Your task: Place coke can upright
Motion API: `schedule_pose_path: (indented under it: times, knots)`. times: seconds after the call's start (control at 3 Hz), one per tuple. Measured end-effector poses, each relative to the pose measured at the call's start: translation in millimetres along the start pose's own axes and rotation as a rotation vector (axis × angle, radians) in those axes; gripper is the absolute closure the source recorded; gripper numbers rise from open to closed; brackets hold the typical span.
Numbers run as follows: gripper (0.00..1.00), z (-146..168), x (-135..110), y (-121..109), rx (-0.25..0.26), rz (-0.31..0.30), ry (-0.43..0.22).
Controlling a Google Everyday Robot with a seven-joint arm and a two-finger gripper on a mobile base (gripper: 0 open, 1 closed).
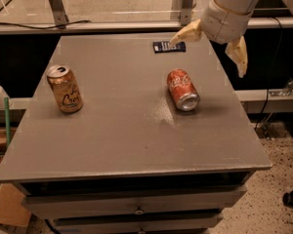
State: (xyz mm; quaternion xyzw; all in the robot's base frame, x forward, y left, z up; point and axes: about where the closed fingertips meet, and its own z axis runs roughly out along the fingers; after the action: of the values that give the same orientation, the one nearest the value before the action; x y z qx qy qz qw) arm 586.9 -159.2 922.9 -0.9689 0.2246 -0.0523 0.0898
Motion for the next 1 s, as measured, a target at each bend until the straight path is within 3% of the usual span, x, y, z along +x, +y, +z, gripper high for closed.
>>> schedule_pose_path:
  times: [0.33,1.0]
  knots:
    - [0.0,20,3,5,-0.024,-0.071,-0.029]
    - [0.0,70,-16,15,-0.046,-0.207,-0.136]
